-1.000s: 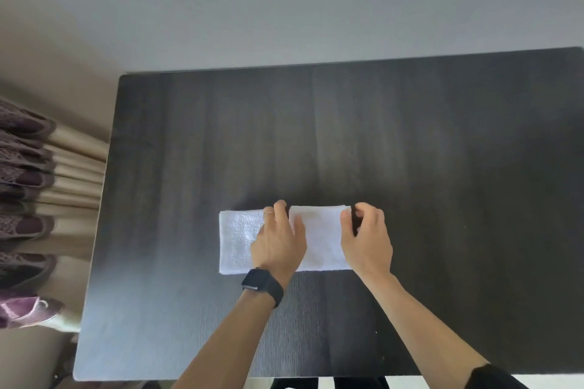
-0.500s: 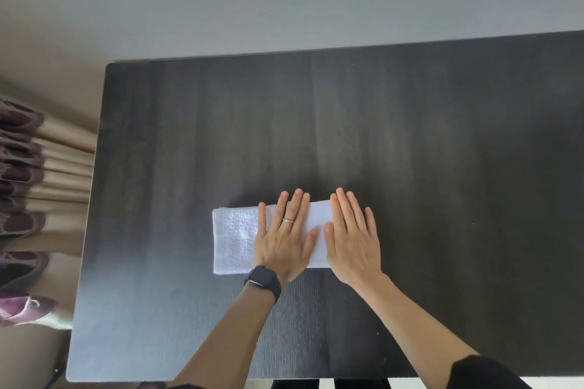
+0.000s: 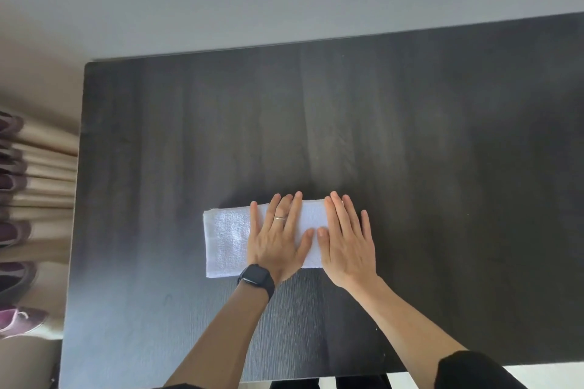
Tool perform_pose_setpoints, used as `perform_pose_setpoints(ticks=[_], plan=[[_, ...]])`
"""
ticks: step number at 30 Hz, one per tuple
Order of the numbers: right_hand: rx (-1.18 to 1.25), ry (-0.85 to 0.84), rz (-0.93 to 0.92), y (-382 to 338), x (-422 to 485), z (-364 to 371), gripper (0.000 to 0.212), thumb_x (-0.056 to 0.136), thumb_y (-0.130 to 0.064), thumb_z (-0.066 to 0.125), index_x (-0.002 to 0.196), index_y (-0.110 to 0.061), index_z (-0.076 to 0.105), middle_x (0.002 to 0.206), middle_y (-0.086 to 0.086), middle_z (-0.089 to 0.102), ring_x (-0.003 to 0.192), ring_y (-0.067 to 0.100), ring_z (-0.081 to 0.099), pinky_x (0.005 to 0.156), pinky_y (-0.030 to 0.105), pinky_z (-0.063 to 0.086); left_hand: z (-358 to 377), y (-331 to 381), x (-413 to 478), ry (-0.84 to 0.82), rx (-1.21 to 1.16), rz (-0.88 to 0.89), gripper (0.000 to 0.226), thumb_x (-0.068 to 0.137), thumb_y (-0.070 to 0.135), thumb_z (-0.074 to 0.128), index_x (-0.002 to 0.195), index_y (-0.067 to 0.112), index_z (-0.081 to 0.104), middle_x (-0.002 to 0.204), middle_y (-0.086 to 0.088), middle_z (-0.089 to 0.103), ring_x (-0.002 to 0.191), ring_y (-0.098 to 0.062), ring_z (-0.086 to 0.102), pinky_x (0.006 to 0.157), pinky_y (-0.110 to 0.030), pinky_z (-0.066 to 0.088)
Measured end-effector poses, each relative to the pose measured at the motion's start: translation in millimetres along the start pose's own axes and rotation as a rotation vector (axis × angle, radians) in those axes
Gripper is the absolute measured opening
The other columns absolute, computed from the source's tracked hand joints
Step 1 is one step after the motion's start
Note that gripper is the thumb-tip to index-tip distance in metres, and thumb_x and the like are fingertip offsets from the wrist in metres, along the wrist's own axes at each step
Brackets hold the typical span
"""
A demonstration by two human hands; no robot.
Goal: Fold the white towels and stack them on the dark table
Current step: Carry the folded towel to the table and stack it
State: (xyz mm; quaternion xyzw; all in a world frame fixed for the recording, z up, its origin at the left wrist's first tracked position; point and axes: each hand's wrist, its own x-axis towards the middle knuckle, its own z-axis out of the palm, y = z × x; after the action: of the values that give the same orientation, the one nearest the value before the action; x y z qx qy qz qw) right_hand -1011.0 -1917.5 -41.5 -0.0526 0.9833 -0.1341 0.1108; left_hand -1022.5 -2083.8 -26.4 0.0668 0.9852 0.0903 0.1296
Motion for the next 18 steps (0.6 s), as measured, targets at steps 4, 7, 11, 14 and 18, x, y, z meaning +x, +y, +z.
perform_pose_setpoints(ticks=[4, 7, 11, 14, 18], plan=[[0.005, -0.017, -0.005, 2, 3, 2, 0.057, 0.105, -0.04, 0.014, 0.157, -0.017, 0.022, 0.165, -0.001, 0.018, 0.153, 0.02, 0.012, 0.12, 0.049, 0.023, 2, 1, 3, -0.006, 0.025, 0.002, 0.073, 0.097, 0.059, 0.032, 0.156, 0.017, 0.023, 0.152, 0.0, 0.042, 0.147, -0.024, 0.029, 0.119, -0.059, 0.007], [-0.015, -0.044, 0.003, 1, 3, 0, 0.058, 0.105, -0.042, 0.013, 0.158, -0.018, 0.018, 0.166, -0.002, 0.014, 0.153, 0.02, 0.008, 0.12, 0.049, 0.022, -2, 3, 2, -0.048, 0.044, -0.005, 0.072, 0.098, 0.058, 0.029, 0.157, 0.016, 0.021, 0.155, -0.001, 0.039, 0.149, -0.024, 0.024, 0.12, -0.059, 0.007], [-0.002, -0.044, 0.004, -6, -1, -19, 0.058, 0.103, -0.039, 0.02, 0.158, -0.02, 0.017, 0.166, -0.002, 0.009, 0.153, 0.019, 0.008, 0.12, 0.047, 0.02, -14, 8, -1, -0.069, 0.043, -0.019, 0.069, 0.099, 0.054, 0.028, 0.157, 0.016, 0.021, 0.16, -0.002, 0.031, 0.15, -0.023, 0.02, 0.118, -0.059, 0.009], [0.027, 0.003, 0.049, -3, -14, -50, 0.055, 0.101, -0.036, 0.032, 0.154, -0.023, 0.029, 0.164, -0.001, 0.021, 0.152, 0.019, 0.015, 0.12, 0.043, 0.02, -32, 12, -6, -0.063, 0.037, -0.005, 0.07, 0.097, 0.053, 0.03, 0.156, 0.015, 0.026, 0.16, -0.004, 0.029, 0.151, -0.023, 0.019, 0.119, -0.056, 0.006], [0.143, 0.121, 0.183, 11, -56, -96, 0.044, 0.096, -0.036, 0.043, 0.136, -0.025, 0.059, 0.148, -0.004, 0.05, 0.145, 0.018, 0.033, 0.117, 0.041, 0.031, -68, 28, -25, -0.146, 0.058, 0.034, 0.067, 0.098, 0.046, 0.028, 0.157, 0.018, 0.018, 0.164, -0.005, 0.019, 0.152, -0.026, 0.008, 0.12, -0.056, -0.001]])
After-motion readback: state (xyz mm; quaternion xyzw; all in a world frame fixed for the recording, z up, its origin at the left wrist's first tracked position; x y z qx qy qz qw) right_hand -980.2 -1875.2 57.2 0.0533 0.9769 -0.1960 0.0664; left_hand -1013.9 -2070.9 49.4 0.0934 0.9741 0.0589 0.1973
